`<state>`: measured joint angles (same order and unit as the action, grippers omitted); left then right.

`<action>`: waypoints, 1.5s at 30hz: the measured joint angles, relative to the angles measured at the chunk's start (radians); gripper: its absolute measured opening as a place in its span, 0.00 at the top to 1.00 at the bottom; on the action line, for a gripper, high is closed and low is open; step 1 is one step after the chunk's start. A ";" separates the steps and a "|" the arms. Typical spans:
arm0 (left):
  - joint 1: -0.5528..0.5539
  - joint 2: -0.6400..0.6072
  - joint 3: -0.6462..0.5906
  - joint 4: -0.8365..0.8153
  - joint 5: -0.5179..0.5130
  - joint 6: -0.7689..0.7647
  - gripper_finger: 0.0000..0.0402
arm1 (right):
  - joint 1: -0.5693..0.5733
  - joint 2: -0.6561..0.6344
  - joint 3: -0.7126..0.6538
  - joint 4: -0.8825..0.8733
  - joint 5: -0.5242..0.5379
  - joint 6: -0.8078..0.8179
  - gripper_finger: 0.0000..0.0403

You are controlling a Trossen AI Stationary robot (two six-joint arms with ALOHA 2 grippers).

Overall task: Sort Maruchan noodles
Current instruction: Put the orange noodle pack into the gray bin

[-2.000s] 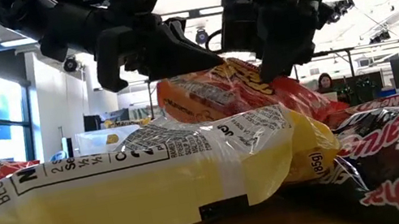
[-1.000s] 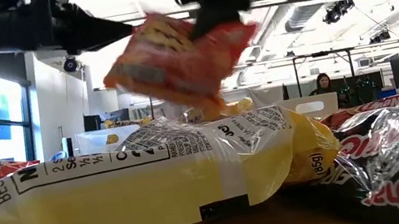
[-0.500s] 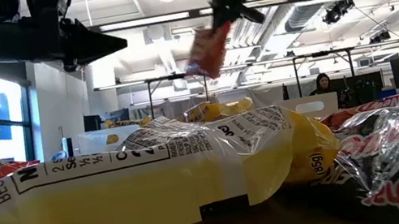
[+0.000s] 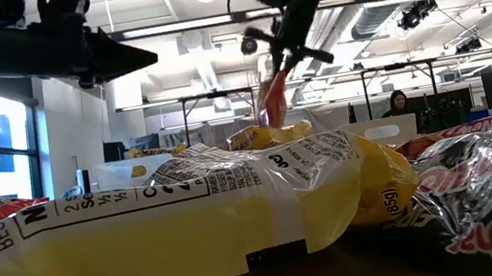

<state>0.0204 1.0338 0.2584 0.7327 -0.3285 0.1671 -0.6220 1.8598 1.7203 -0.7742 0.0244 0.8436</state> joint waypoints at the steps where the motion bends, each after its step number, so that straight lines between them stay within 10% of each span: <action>1: 0.000 0.000 0.000 0.000 -0.010 -0.005 0.95 | 0.002 0.013 0.000 -0.006 -0.001 0.022 1.00; 21: -0.003 0.000 0.000 -0.041 0.010 -0.085 0.97 | 0.081 0.052 -0.001 -0.016 0.177 0.078 0.98; 35: -0.014 0.000 0.000 -0.061 0.012 -0.083 0.97 | -0.001 0.125 0.000 0.119 0.028 0.093 0.35; 45: -0.014 0.000 0.000 -0.085 0.012 -0.068 0.97 | -0.014 0.211 -0.001 0.118 -0.019 0.091 0.37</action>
<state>0.0063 1.0340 0.2588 0.6472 -0.3164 0.0986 -0.6357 2.0705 1.7191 -0.6560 0.0058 0.9342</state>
